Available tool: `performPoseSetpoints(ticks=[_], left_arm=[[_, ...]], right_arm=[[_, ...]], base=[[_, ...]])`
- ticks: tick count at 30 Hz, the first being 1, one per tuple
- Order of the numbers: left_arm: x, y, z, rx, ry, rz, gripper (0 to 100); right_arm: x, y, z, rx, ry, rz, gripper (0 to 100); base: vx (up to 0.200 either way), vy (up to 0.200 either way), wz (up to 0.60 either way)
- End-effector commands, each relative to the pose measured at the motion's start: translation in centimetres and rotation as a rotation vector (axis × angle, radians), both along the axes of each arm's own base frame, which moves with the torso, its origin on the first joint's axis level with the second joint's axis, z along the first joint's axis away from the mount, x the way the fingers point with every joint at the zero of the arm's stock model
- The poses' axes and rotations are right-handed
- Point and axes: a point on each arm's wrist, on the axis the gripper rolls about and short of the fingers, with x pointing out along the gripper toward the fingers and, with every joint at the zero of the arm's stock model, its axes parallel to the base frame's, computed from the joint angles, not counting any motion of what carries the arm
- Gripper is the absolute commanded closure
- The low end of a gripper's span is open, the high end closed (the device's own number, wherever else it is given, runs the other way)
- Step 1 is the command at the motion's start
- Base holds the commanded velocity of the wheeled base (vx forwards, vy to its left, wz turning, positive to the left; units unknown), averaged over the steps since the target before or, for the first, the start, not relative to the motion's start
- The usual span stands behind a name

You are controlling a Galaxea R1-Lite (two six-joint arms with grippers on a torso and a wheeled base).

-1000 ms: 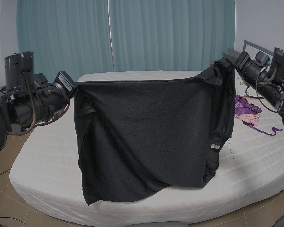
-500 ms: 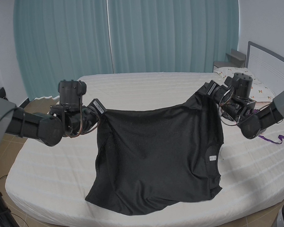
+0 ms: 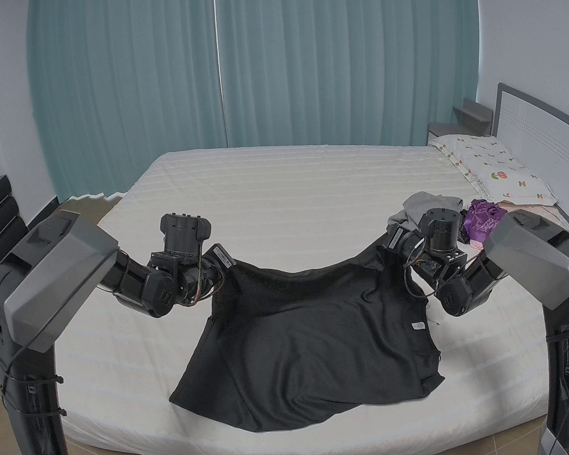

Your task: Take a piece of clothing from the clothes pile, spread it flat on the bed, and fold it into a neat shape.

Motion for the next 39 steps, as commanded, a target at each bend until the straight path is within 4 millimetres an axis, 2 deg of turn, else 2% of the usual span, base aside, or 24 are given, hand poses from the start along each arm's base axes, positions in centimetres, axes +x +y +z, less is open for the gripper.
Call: performPoseSetpoints(ticks=[1,3,7,9,11,12,13,14,18,20,23,27,29,32,35,39], left_arm=[[1.6,-0.1,-3.3,-0.003,0.046,0.017,0],[2.3,0.1,-4.4,-0.005,0.057,0.030,0],[2.7,0.7,-5.7,0.003,0.078,0.050,0],[2.8,1.1,-6.0,0.013,0.078,0.064,0],[3.4,2.0,-6.1,0.047,0.031,0.156,0],[3.4,2.0,-6.0,0.046,0.023,0.162,0],[3.9,2.4,-5.5,0.040,-0.048,0.213,0],[4.1,2.6,-5.5,0.032,-0.071,0.218,0],[4.0,2.7,-5.8,0.017,-0.072,0.190,0],[3.5,2.6,-6.4,0.018,-0.025,0.158,0],[2.5,2.5,-7.7,0.049,0.096,0.104,0],[2.1,2.8,-7.8,0.063,0.155,0.097,0],[1.9,2.9,-7.7,0.057,0.171,0.083,0],[0.7,3.3,-6.9,0.056,0.265,0.039,0],[0.1,4.4,-5.2,0.027,0.272,0.030,0],[-0.8,5.7,-4.1,0.007,0.276,0.039,0]], right_arm=[[1.0,0.1,-4.4,-0.021,0.073,-0.001,0],[1.5,0.2,-6.9,-0.035,0.117,-0.005,0],[2.1,-0.6,-8.7,-0.046,0.157,-0.038,0],[2.4,-1.0,-8.3,-0.034,0.134,-0.051,0],[3.5,-1.6,-5.9,-0.002,0.012,-0.121,0],[3.5,-1.6,-5.7,0.001,0.002,-0.124,0],[4.1,-1.7,-4.1,0.023,-0.106,-0.145,0],[4.3,-1.7,-3.6,0.030,-0.139,-0.145,0],[4.5,-1.4,-3.5,0.028,-0.134,-0.140,0],[4.3,-1.2,-4.5,0.023,-0.115,-0.136,0],[3.7,-1.3,-8.2,-0.018,-0.016,-0.129,0],[2.7,-1.8,-10.4,-0.055,0.147,-0.083,0],[2.5,-1.8,-10.2,-0.054,0.168,-0.075,0],[1.6,-2.3,-8.8,-0.047,0.188,-0.048,0],[0.4,-2.7,-6.5,-0.014,0.196,0.015,0],[-1.2,-3.0,-3.4,0.042,0.234,0.077,0]], base=[[0.000,0.000,0.00],[0.000,0.000,0.00],[0.000,0.000,0.00],[0.000,0.000,0.00],[0.000,0.000,0.00],[0.000,0.000,0.00],[0.000,0.000,0.00],[0.000,0.000,0.00],[0.000,0.000,0.00],[0.000,0.000,0.00],[0.000,0.000,0.00],[0.000,0.000,0.00],[0.000,0.000,0.00],[0.000,0.000,0.00],[0.000,0.000,0.00],[0.000,0.000,0.00]])
